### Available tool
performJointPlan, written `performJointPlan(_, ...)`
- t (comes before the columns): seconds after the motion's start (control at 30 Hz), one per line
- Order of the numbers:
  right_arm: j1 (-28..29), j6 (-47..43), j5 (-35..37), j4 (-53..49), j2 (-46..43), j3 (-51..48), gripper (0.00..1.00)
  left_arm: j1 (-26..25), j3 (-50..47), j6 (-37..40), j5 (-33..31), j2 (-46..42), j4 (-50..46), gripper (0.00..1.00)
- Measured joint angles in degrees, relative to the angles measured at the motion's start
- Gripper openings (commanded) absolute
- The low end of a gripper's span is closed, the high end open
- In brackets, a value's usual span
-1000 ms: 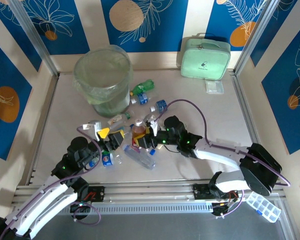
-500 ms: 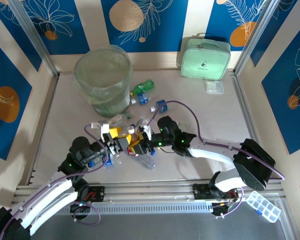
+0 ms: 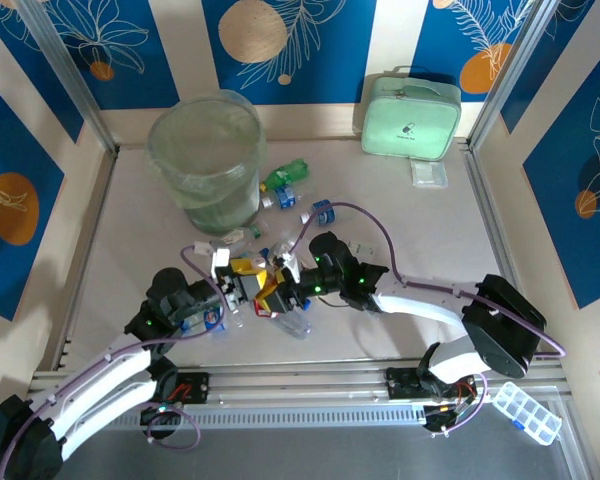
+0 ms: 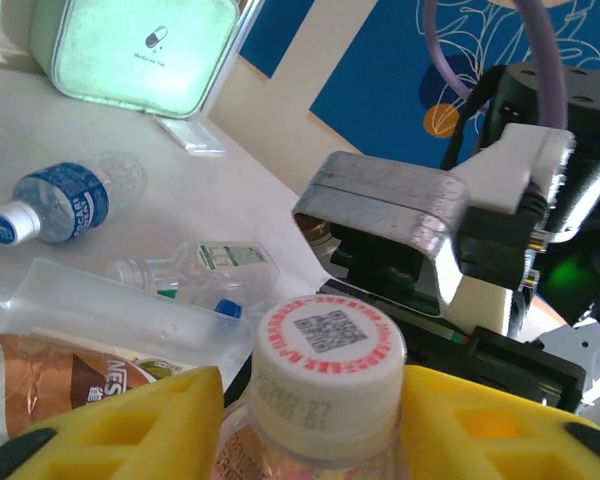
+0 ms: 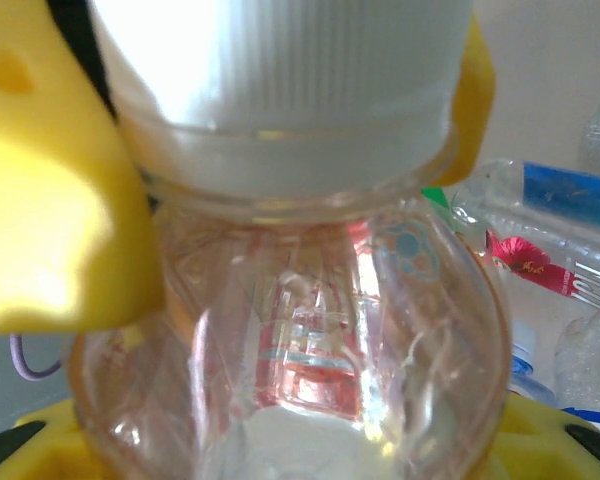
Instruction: Put the plastic bottles in the bin
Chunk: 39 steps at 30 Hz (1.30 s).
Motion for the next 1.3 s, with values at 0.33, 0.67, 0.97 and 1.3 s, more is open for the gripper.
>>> performJointPlan(0.33,1.07,-1.42,-0.35,-0.94,0.92,2.36,0.30,0.00,0.00,0.63,-0.26,-2.19,-0.83,0.48)
performJointPlan(0.67,1.18,-1.75,0.11,-3.26,1.46,2.60,0.33,0.00,0.00,2.03,-0.46,-2.47,-1.84,0.25)
performJointPlan(0.97,2.36,-1.86,3.39,-2.86,1.01,2.60,0.63,0.00,-0.17,2.45,-1.60,-6.25,-4.66,0.18)
performJointPlan(1.3,7.69,-3.21,18.12,-7.04,0.35,5.86,0.95,0.07,-0.31,2.45,-8.52,-16.44,-10.05,0.09)
